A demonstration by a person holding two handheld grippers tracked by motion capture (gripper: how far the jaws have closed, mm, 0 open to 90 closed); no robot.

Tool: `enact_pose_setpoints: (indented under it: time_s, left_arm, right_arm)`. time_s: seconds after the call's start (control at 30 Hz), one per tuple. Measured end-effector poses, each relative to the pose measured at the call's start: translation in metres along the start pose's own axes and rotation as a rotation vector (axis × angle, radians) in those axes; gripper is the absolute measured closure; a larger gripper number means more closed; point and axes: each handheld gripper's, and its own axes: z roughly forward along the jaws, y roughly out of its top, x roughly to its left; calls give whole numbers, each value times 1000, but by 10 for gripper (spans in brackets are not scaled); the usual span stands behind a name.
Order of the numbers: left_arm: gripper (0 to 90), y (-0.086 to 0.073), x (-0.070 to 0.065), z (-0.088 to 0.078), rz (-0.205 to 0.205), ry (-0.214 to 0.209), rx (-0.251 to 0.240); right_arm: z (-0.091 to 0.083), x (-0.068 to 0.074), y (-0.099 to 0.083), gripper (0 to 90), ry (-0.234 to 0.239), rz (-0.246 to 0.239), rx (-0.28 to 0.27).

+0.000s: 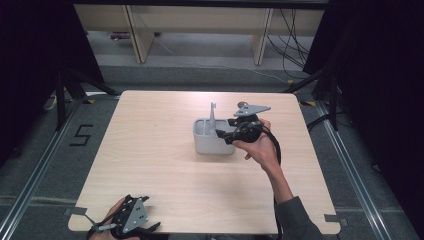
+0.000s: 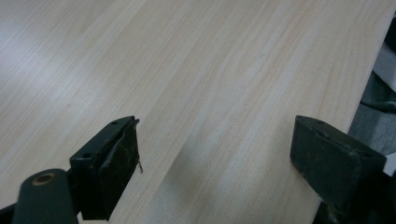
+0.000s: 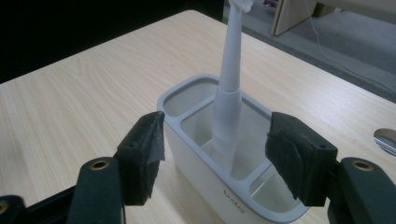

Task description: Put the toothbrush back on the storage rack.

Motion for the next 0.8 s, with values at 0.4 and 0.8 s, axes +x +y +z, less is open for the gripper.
enact_pose_setpoints:
  time_s: [0.4, 0.8]
  left_arm:
    - [150, 3, 1, -4, 15, -6, -13]
    - [150, 3, 0, -3, 12, 9, -18]
  right_arm:
    - [-8, -2, -7, 372, -13, 16, 2]
    - [-16, 1, -13, 372, -14, 5, 12]
